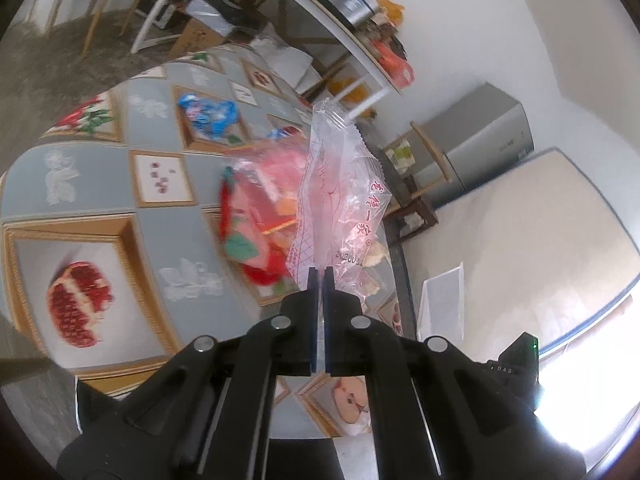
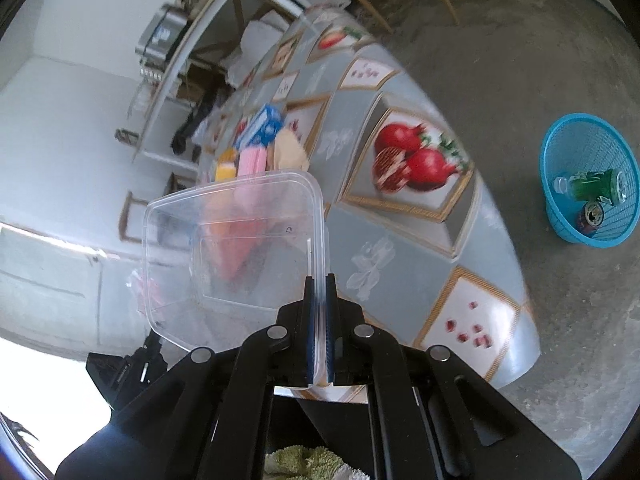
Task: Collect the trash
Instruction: 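Lift the bag and clear container and carry both over the wastebasket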
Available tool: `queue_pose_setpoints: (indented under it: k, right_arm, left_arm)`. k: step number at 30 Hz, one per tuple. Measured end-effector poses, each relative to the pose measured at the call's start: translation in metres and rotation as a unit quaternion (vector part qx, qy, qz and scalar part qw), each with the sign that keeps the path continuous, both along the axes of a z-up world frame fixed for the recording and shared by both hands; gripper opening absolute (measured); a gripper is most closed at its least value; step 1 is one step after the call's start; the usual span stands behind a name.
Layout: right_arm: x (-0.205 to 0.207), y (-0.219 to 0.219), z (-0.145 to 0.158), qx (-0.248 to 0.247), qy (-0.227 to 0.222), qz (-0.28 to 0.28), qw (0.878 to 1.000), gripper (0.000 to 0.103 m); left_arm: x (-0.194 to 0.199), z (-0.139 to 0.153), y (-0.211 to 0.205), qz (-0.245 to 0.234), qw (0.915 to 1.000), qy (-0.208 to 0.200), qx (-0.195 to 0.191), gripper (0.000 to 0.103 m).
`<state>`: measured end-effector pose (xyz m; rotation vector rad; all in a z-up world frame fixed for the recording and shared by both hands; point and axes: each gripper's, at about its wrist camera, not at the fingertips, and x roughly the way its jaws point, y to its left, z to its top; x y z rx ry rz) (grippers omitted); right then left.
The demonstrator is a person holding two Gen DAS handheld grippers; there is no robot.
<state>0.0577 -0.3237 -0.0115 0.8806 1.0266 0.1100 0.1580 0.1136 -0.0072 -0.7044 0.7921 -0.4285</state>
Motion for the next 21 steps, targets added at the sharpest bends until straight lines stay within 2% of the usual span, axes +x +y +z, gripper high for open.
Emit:
queue_pose_setpoints:
  k: [4, 7, 10, 14, 18, 21]
  right_arm:
    - [-0.018, -0.038, 0.003, 0.016, -0.021, -0.047, 0.999, 0.004]
    - [-0.042, -0.075, 0.004, 0.017, -0.034, -0.104, 0.994, 0.004]
    - [-0.076, -0.118, 0.0, 0.02, -0.036, -0.174, 0.984, 0.004]
    - [-0.124, -0.169, -0.018, 0.02, -0.025, -0.265, 0.964, 0.004]
    - [-0.159, -0.207, -0.053, 0.027, 0.007, -0.337, 0.941, 0.004]
    - [-0.168, -0.231, -0.079, 0.019, 0.041, -0.369, 0.928, 0.004]
  left_arm:
    - [0.013, 0.019, -0.038, -0.051, 0.9984, -0.012, 0.022, 0.001]
    - [0.025, 0.033, -0.076, -0.1, 0.9943, -0.023, 0.029, 0.001]
    - [0.039, 0.044, -0.129, -0.169, 0.9848, -0.025, 0.033, 0.001]
    - [0.052, 0.046, -0.207, -0.246, 0.9676, -0.014, 0.054, 0.001]
    - [0.057, 0.034, -0.301, -0.327, 0.9409, 0.01, 0.086, 0.001]
    - [0.059, 0.013, -0.357, -0.367, 0.9218, 0.043, 0.117, 0.001]
